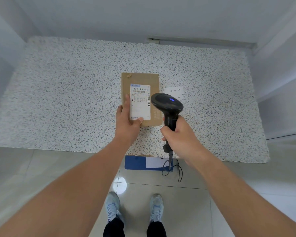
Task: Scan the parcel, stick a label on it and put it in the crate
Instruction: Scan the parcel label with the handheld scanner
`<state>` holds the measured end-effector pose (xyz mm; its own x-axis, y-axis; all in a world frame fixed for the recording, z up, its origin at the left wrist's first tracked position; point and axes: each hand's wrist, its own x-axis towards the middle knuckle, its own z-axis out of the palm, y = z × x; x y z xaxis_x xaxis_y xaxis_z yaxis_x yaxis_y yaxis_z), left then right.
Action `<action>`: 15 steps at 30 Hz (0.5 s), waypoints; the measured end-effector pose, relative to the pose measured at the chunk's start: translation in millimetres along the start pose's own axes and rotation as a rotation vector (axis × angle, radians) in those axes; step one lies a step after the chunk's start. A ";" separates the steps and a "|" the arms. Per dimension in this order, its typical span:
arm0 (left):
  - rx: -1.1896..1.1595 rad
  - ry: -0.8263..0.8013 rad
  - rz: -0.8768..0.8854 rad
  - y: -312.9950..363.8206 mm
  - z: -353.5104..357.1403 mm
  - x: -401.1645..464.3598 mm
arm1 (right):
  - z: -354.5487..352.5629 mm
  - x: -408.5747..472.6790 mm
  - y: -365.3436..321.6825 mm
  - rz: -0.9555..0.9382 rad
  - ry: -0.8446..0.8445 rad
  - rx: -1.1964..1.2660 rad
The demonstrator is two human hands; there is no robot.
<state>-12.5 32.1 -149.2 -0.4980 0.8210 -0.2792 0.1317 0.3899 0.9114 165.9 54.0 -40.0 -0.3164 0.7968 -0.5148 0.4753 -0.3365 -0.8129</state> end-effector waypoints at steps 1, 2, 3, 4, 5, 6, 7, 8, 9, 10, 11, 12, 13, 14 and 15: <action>-0.003 -0.002 -0.007 1.1 0.2 -0.3 | -0.4 -0.4 -0.8 -0.003 0.000 0.002; -0.007 -0.002 -0.016 1.4 0.4 0.0 | -0.7 -0.4 -0.6 -0.010 0.003 0.009; -0.010 0.002 -0.031 1.1 -0.1 0.9 | -0.9 0.0 -0.3 -0.016 0.006 0.020; -0.012 0.002 -0.042 1.2 -0.7 1.8 | -1.2 1.1 1.0 -0.022 0.018 0.026; -0.012 -0.008 -0.054 0.1 -2.1 3.0 | -1.4 2.8 3.1 -0.026 0.036 0.029; -0.010 -0.023 -0.066 -2.0 -4.1 4.5 | -0.7 5.6 6.4 -0.029 0.062 0.026; -0.010 -0.043 -0.081 -2.3 -6.7 5.0 | -0.4 9.5 11.0 -0.028 0.092 0.015; -0.015 -0.067 -0.100 -2.8 -9.7 5.3 | 0.3 14.5 16.6 -0.021 0.128 -0.001; -0.017 -0.095 -0.119 -3.7 -13.1 5.3 | 0.2 19.6 22.7 -0.014 0.168 -0.021; -0.015 -0.120 -0.136 -4.2 -16.8 4.7 | -0.2 25.8 30.4 -0.001 0.209 -0.039; -0.008 -0.139 -0.149 -4.6 -20.1 3.7 | -1.4 31.4 38.0 0.015 0.245 -0.050; -0.003 -0.155 -0.157 -5.3 -23.1 3.0 | -3.0 37.3 45.6 0.033 0.281 -0.058; 0.003 -0.174 -0.171 -7.1 -26.4 3.2 | -4.9 42.6 52.8 0.052 0.312 -0.065; 0.006 -0.189 -0.190 -8.7 -29.3 3.4 | -6.9 47.4 59.6 0.068 0.339 -0.074; 0.009 -0.203 -0.204 -9.5 -31.5 4.1 | -8.8 52.4 66.0 0.079 0.360 -0.081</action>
<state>-42.8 18.7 -149.5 -0.3329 0.7916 -0.5123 0.0548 0.5586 0.8276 188.0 77.9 -118.2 0.0256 0.9001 -0.4349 0.5548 -0.3747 -0.7428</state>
